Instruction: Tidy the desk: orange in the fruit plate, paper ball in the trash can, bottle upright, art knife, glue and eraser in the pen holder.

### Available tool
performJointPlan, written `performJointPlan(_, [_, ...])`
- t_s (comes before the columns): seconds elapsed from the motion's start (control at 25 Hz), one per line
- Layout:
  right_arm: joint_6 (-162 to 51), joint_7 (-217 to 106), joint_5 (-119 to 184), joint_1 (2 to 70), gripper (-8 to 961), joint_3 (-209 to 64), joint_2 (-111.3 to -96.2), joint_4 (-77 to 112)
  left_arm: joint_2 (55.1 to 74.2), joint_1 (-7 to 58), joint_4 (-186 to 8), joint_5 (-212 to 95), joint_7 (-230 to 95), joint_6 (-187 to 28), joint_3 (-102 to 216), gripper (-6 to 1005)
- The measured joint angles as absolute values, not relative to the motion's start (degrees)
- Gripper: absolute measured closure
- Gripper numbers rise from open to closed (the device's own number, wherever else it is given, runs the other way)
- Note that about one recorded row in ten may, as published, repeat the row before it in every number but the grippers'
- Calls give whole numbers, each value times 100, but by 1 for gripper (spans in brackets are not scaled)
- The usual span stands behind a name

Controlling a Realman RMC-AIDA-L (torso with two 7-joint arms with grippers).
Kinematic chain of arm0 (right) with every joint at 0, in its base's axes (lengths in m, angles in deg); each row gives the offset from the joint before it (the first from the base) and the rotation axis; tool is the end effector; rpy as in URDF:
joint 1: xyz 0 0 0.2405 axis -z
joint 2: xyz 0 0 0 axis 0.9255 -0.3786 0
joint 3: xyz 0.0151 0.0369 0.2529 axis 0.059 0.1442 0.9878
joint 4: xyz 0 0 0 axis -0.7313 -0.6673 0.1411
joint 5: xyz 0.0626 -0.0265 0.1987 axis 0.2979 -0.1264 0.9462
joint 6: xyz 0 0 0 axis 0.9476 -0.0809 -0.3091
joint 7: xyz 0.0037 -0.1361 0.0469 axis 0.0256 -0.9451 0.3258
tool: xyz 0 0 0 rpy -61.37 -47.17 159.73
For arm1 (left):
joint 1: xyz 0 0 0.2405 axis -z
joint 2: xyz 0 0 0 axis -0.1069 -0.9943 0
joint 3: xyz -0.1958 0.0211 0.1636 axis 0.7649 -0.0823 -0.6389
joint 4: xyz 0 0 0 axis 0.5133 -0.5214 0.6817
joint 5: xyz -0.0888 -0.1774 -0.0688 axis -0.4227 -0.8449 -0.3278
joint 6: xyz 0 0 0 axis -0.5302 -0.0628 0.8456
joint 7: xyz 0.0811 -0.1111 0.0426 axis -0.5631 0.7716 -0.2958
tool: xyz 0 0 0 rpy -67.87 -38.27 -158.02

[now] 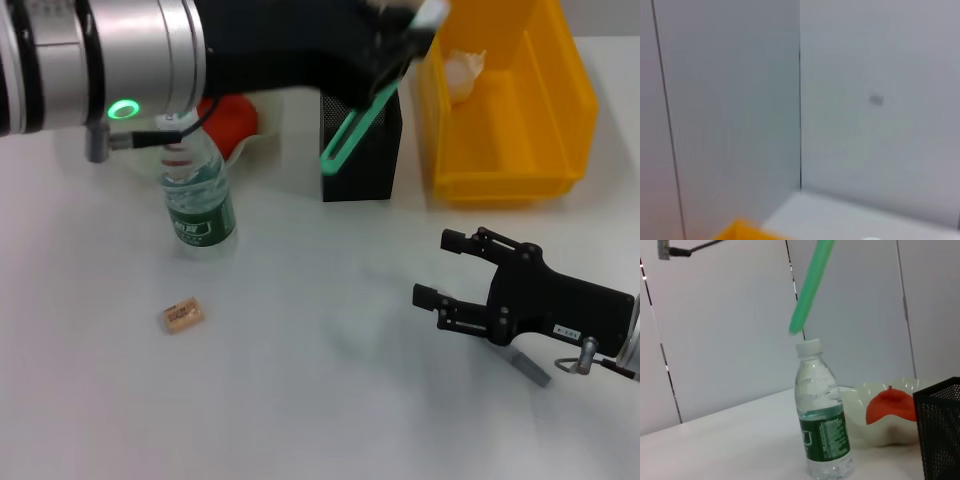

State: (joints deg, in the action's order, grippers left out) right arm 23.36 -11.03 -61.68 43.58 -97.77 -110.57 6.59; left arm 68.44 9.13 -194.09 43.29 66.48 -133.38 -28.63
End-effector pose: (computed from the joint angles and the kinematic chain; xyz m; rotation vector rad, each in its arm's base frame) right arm 0.2998 0.2654 -0.0523 -2.5559 0.5071 0.8891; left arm -0.0608 0.3056 0.0260 -2.6161 -0.3457 -0.5917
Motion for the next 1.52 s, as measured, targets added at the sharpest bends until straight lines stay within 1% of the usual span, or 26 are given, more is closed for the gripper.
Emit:
performJointPlan(0.08, [2337,-1103,-6168,4353,120,-9777,-11058,684,6844,851,-19294,4029,6330,-13158,-2871,817])
performJointPlan(0.12, [2337,-1103,-6168,4352,120,-9776,-11059,693,6847,759,-18825,3155,5468,-12776,-2919,817])
performJointPlan(0.16, [2337,-1103,-6168,4349,120,-9776,-11061,704,6853,757,-18667,2907,5179,-12693,-2938,816])
performJointPlan(0.32, [2334,-1103,-6169,4348,121,-9777,-11066,754,6869,921,-17640,1540,3864,-12321,-3041,815])
performJointPlan(0.48, [2337,-1103,-6168,4352,121,-9777,-11066,788,6876,1301,-16569,352,2686,-12126,-3096,815])
performJointPlan(0.6, [2350,-1103,-6168,4359,121,-9777,-11062,853,6885,1778,-15457,-730,1524,-12079,-3126,814])
performJointPlan(0.76, [2358,-1103,-6168,4366,121,-9777,-11060,872,6887,1962,-14915,-1376,807,-12088,-3190,813])
performJointPlan(0.84, [2358,-1103,-6168,4366,121,-9777,-11060,891,6888,2166,-14131,-2600,-485,-12120,-3445,812])
performJointPlan(0.92, [2358,-1103,-6168,4367,121,-9777,-11059,902,6889,2186,-14016,-2772,-694,-12123,-3502,812])
performJointPlan(1.16, [2349,-1102,-6168,4348,121,-9777,-11065,980,6889,2436,-13116,-4596,-2877,-12126,-4290,810])
performJointPlan(1.32, [2345,-1096,-6168,4343,121,-9777,-11066,989,6889,2480,-12952,-5026,-3419,-12127,-4478,810])
performJointPlan(1.52, [2346,-1083,-6168,4341,120,-9777,-11066,988,6888,2708,-12481,-5738,-3932,-12107,-4760,808])
